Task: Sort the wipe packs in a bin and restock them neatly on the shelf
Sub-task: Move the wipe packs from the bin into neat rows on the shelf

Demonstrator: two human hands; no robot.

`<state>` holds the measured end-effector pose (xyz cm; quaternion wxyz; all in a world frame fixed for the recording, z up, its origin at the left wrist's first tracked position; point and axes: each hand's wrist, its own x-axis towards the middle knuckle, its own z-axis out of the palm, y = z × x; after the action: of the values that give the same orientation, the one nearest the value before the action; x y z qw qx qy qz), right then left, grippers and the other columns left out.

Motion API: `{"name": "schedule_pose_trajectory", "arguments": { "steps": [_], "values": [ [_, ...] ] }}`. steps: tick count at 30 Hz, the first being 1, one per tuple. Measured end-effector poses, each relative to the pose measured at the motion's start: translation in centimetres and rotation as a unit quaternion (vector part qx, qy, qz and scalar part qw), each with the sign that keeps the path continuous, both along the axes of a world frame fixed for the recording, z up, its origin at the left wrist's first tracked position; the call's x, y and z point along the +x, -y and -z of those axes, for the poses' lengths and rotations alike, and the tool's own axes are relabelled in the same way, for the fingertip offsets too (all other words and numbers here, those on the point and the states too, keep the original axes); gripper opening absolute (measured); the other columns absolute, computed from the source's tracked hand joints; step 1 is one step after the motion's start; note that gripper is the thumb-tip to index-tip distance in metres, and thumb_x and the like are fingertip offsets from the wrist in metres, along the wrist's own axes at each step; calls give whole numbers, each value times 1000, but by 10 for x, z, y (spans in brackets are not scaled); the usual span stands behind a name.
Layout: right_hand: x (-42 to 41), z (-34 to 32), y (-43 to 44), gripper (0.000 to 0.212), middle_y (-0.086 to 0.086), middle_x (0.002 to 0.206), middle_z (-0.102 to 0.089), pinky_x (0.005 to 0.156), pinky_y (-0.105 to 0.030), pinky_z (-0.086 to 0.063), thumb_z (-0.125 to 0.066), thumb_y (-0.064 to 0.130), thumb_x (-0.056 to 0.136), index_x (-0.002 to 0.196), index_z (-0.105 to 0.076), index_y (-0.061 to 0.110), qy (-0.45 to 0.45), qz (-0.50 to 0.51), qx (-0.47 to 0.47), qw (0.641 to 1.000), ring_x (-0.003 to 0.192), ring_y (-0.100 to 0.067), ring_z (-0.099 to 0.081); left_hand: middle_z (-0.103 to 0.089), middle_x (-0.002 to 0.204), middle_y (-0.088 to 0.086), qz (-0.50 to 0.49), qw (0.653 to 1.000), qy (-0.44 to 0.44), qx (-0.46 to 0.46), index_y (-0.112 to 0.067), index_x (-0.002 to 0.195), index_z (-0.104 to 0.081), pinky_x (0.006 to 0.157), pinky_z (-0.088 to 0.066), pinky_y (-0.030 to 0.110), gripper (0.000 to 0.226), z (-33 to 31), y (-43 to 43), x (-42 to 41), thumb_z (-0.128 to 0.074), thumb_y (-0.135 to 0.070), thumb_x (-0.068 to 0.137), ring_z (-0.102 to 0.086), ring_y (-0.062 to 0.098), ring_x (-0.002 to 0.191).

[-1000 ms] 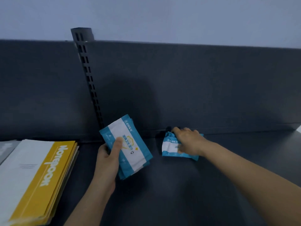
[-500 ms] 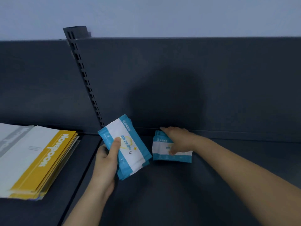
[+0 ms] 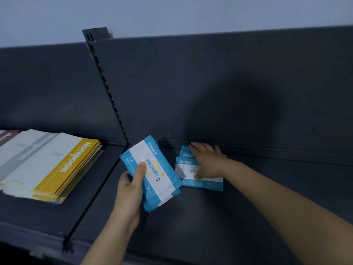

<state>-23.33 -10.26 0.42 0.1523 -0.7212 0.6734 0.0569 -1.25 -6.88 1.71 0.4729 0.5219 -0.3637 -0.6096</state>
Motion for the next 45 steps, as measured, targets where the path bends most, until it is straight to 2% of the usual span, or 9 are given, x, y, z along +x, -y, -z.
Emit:
{"name": "schedule_pose_trajectory", "arguments": {
  "steps": [11,15,19,24,28,32,35,40,45],
  "values": [
    [17,24,-45,77,-2,158,-2,117,-48,-1,-53,39,92,150,-10,14,4,63,-166,984,145,-24,0,-69,109,7,48,998,-30,12,-8,122,-49,72,-55,34,45,12,6,-4,-57,-38,91,-69,20,94],
    [25,24,-54,61,-11,132,-42,98,-42,-41,-65,32,85,139,-42,13,36,113,-237,964,120,-28,-42,-70,110,7,67,996,-44,29,-9,120,-51,86,-54,43,44,17,9,-6,-59,-39,90,-69,22,97],
    [35,26,-60,54,-5,121,-54,87,-26,-45,-58,14,89,140,-40,19,158,196,-216,943,105,-19,-55,-72,104,3,79,994,-66,32,-9,115,-54,75,-53,32,37,18,9,-9,-58,-37,91,-70,16,92],
    [34,17,-70,29,5,114,-63,95,-19,-41,-46,28,98,121,-60,18,428,348,-167,817,108,-12,-59,-69,113,6,100,990,-93,32,-9,126,-48,82,-53,33,46,19,10,-13,-59,-36,90,-68,18,99],
    [45,1,-87,56,11,116,-64,103,-28,-40,-49,61,81,122,-59,23,610,331,-67,716,112,-9,-57,-67,116,7,147,982,-112,33,-8,128,-46,92,-50,36,46,18,-2,-27,-58,-32,90,-66,19,105],
    [48,-5,-100,51,-3,106,-71,82,-33,-56,-78,23,69,116,-60,19,665,307,-95,674,96,-20,-69,-69,114,6,216,972,-93,23,-13,126,-49,94,-51,40,49,27,-17,-36,-64,-35,85,-67,18,103],
    [42,1,-106,49,-5,101,-72,78,-29,-56,-82,8,65,110,-65,16,634,305,-145,696,93,-21,-69,-64,124,1,253,967,-5,-11,-15,130,-47,99,-47,37,77,34,-18,-32,-76,-52,68,-62,13,110],
    [29,11,-106,60,4,109,-69,92,-29,-52,-87,6,59,112,-65,22,517,283,-172,789,102,-12,-66,-27,151,-7,190,954,190,-131,-26,151,-9,114,-26,34,104,34,-2,-11,-80,-25,74,-26,9,138],
    [30,7,-105,73,13,125,-51,103,-16,-35,-86,14,64,127,-54,30,387,213,-136,887,117,-1,-48,-33,136,-25,333,891,241,-191,-37,146,-18,100,-29,9,87,31,-2,-1,-74,-26,80,-33,-15,120]
  ]
}}
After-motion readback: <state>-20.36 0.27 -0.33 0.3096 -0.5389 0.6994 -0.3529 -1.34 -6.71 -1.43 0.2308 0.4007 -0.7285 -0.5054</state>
